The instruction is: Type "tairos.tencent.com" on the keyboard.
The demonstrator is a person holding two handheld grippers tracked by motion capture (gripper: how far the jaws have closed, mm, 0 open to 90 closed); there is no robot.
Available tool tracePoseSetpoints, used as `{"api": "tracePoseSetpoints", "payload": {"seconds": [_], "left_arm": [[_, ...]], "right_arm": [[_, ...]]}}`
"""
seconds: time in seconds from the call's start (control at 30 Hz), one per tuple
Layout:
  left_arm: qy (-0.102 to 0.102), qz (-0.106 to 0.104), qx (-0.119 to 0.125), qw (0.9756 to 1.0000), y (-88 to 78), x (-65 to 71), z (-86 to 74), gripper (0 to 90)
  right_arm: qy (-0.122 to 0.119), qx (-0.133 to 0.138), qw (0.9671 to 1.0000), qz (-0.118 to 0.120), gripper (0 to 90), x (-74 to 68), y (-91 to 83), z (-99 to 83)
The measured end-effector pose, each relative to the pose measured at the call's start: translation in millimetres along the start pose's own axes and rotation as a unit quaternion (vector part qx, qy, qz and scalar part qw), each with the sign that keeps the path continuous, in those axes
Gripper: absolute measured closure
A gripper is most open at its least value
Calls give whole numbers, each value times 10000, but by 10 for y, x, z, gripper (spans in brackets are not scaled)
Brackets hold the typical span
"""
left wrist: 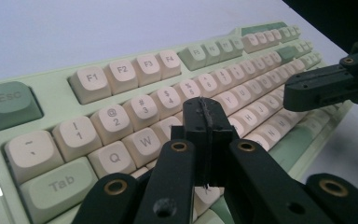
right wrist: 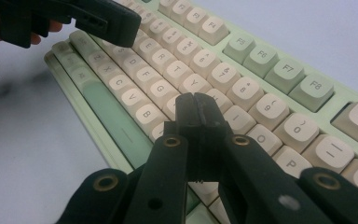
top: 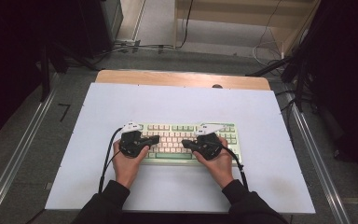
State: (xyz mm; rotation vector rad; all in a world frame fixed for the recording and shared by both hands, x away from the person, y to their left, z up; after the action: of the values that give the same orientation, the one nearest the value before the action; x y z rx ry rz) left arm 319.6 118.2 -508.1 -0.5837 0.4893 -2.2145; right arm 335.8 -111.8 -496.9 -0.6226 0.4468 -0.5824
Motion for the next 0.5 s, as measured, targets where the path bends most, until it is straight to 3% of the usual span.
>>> {"api": "tracePoseSetpoints", "payload": {"seconds": [0.5], "left_arm": [[-50,140,14,9999,52,-62,29,900]], "right_arm": [[-8,-12,10000,1,876,-3,8,-4]]}}
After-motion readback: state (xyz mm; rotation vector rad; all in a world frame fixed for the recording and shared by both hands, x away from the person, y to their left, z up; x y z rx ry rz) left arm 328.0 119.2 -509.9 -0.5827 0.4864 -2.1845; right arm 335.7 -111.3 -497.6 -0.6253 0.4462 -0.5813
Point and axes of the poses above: each handheld gripper's, and its own axes: y roughly forward along the jaws, z roughly out of its top, x roughly to its right, the point moved 3 cm from there along y, roughly forward along the jaws, and after that the axes turned 7 degrees about y, right-handed, at the moved point
